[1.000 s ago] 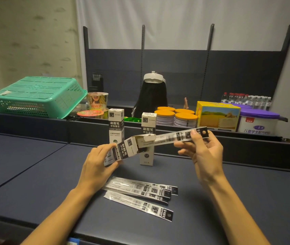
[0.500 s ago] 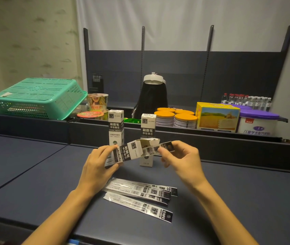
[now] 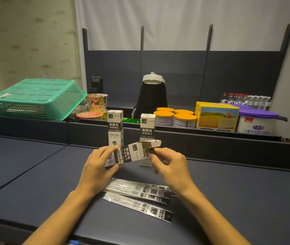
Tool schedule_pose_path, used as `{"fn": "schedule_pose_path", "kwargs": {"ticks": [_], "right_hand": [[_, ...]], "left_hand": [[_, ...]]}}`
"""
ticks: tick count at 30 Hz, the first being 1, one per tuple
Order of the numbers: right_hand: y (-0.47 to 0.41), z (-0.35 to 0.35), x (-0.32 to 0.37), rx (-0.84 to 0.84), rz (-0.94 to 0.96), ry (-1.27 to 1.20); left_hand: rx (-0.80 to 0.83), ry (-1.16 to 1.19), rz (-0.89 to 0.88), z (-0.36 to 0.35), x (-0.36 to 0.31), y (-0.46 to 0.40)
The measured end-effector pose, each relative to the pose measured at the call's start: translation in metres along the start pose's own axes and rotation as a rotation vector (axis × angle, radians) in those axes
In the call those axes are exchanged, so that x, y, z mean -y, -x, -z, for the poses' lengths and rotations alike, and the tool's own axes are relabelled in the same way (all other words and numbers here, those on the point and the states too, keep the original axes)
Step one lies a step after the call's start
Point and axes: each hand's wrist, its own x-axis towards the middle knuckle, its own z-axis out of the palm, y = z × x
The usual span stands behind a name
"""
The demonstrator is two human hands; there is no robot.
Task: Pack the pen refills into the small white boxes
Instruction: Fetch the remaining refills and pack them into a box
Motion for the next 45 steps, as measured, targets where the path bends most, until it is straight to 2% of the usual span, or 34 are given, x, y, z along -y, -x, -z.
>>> {"fn": "schedule_pose_path", "kwargs": {"ticks": [6, 21, 25, 33, 45], "right_hand": [[0.001, 0.001, 0.002, -0.098, 0.076, 0.053], [0.004, -0.008, -0.002, -0.073, 0.163, 0.128], [0.002, -0.006, -0.002, -0.127, 0.212, 0.130], [0.002, -0.008, -0.002, -0.010, 0.155, 0.124], [0.003, -0.007, 0.006, -0.035, -0.075, -0.021]], "left_hand": [[-0.013, 0.000, 0.013, 0.000, 0.002, 0.000], [-0.018, -0.015, -0.049, -0.001, -0.003, 0.000], [-0.024, -0.017, -0.047, -0.001, -0.001, -0.001], [-0.023, -0.029, -0.048, -0.001, -0.002, -0.001], [-0.006, -0.023, -0.074, -0.002, -0.001, 0.000]]}}
